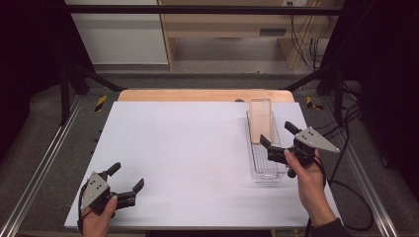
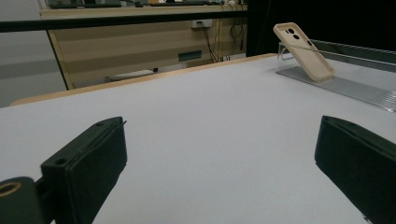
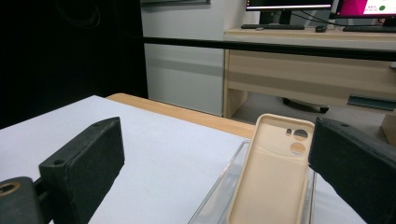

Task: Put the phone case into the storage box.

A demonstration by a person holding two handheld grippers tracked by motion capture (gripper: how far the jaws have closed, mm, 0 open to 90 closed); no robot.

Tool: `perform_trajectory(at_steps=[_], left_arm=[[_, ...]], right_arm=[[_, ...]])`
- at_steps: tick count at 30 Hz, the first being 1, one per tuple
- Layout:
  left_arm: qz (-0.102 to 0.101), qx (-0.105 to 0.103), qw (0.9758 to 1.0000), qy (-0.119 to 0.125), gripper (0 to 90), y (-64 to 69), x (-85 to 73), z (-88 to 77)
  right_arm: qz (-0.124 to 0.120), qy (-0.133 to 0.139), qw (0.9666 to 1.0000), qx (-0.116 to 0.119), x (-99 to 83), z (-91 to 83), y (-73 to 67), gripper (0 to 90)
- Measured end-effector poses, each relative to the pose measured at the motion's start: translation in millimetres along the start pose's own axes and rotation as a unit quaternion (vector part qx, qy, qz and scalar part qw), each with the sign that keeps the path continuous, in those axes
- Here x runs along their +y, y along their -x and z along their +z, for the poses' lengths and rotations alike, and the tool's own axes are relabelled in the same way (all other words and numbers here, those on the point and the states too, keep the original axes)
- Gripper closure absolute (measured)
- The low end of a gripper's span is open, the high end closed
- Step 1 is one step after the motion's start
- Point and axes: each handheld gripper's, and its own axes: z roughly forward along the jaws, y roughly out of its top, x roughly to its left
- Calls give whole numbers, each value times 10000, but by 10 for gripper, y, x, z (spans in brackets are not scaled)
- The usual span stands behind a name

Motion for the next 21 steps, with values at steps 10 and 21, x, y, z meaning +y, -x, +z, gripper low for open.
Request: perform_trajectory(at_steps=[10,21], left_arm=[[-4,-3,10000,4,24,2,1,-2],[11,-12,10000,14,24,5,4,-4]], right_arm=[[-57,2,10000,63,-21,-93,-67,40],[-85,-4,9998,161,-44,-147,-150,40]])
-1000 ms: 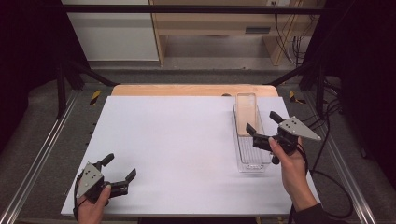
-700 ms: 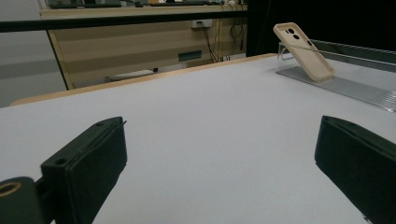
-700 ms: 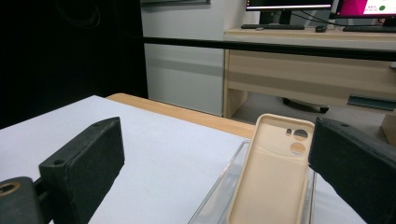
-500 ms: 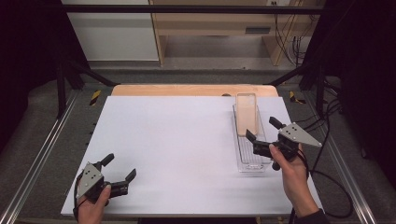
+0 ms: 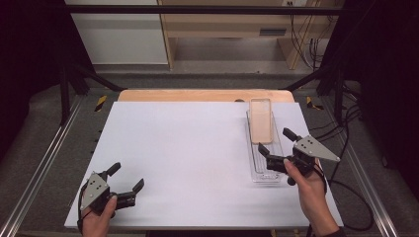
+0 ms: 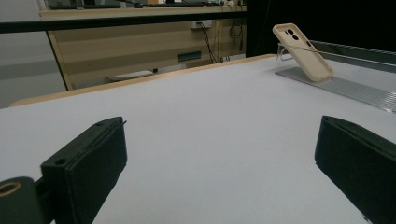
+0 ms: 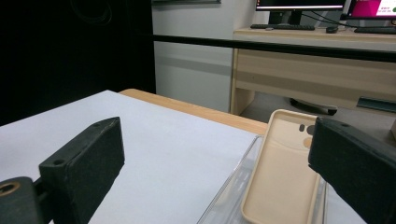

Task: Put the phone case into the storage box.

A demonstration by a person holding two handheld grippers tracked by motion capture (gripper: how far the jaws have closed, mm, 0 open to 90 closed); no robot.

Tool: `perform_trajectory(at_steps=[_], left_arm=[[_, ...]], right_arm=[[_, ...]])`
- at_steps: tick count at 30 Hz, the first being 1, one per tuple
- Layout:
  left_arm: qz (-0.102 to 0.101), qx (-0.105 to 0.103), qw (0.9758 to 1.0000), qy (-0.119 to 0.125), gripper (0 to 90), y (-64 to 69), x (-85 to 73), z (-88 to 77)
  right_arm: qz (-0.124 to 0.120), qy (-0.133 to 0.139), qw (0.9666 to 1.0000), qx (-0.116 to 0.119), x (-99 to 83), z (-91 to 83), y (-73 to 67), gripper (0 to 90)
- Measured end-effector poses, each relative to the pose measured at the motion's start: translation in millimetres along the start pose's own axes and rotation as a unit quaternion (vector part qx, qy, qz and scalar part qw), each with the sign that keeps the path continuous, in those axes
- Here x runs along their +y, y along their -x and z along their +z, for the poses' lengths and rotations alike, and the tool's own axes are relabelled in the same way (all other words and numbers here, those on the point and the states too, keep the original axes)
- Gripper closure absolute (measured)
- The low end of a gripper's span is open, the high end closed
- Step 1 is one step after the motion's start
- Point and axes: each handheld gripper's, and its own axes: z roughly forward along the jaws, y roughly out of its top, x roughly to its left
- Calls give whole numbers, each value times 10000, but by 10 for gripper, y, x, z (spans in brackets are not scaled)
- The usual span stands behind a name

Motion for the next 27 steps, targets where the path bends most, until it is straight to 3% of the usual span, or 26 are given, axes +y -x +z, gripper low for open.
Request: perform_trajectory(at_steps=[14,27], left_arm=[[19,-38,10000,15,24,5,2,-2],[55,-78,10000,19,24,10,4,-2]], right_arm=[[-13,2,10000,14,-118,-80,-34,42],[-92,5,9999,-109,-259,-238,58,41]])
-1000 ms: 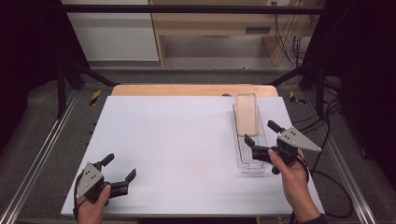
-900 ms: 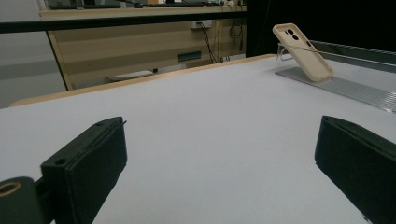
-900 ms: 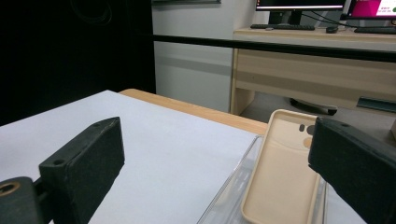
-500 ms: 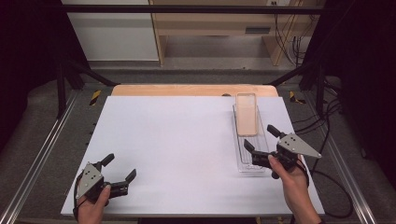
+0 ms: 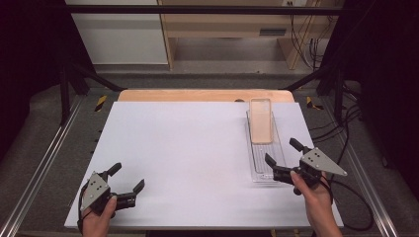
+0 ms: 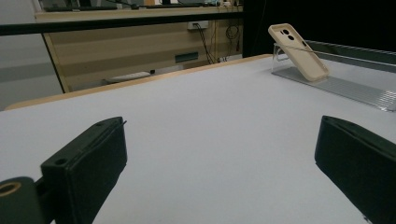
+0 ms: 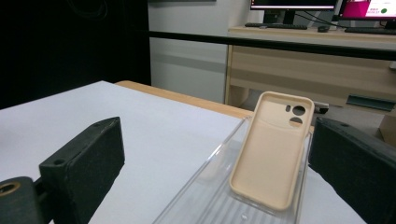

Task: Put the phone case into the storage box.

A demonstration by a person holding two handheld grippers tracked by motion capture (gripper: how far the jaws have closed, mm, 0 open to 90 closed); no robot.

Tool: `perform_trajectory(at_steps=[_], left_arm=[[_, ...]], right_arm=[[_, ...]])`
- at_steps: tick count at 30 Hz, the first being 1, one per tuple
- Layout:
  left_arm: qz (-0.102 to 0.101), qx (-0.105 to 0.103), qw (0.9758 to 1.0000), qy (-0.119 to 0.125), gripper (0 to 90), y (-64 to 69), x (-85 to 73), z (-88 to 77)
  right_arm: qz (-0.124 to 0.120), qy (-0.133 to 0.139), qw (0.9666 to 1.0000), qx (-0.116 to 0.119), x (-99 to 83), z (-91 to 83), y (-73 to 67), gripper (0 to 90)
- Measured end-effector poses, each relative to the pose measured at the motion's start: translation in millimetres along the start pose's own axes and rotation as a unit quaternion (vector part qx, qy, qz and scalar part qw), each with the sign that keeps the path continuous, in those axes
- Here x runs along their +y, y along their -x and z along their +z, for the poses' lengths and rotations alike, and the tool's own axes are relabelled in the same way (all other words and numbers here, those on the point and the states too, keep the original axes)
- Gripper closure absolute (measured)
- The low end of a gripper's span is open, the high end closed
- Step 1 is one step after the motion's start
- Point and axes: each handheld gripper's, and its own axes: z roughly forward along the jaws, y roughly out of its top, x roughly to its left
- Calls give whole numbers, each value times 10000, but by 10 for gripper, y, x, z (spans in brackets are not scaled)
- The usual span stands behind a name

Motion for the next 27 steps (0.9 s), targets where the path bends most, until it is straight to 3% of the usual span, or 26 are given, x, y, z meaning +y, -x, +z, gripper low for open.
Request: perform_trajectory(at_steps=[10,15,27], left_arm=[[25,-26,10000,11,24,9,2,1],[41,-44,10000,8,24,11,2,2],[60,-58,10000,7,24,14,2,4]], right_arm=[[68,-99,9999,-56,-180,-99,103,38],[103,20,9999,-66,-256,-130,139,29],[233,14,9997,-14,-445,-146,172,29]])
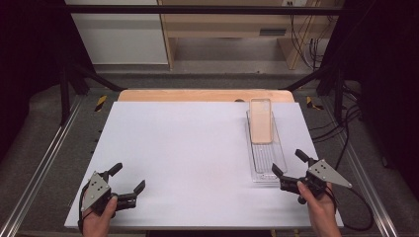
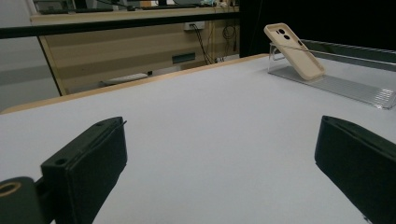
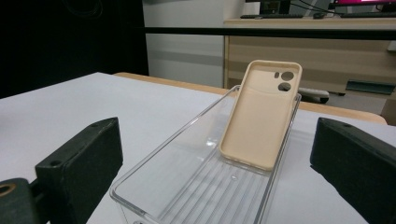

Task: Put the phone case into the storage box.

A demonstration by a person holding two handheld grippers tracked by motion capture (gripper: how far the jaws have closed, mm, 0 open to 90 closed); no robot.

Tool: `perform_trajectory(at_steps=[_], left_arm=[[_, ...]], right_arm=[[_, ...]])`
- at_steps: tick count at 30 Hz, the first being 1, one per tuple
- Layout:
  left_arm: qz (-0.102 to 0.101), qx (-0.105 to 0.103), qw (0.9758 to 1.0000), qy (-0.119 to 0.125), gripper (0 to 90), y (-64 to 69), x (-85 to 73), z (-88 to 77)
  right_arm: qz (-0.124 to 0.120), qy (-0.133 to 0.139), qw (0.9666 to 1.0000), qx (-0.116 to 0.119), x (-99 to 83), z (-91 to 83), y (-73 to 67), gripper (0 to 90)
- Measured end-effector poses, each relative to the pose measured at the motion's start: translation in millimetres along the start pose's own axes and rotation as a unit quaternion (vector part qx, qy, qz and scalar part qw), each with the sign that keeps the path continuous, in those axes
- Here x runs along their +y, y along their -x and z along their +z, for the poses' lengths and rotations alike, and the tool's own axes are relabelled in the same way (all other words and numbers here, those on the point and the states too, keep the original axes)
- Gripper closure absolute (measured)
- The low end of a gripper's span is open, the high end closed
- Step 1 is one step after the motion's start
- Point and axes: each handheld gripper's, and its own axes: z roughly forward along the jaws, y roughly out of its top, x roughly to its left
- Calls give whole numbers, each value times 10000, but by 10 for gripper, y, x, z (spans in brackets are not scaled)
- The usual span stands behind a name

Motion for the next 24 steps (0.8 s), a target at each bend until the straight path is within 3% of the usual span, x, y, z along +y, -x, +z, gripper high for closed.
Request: perform_trajectory(at_steps=[24], left_arm=[[65,-45,10000,8,24,8,2,2]], right_arm=[[-42,66,9998,161,-146,26,-32,32]])
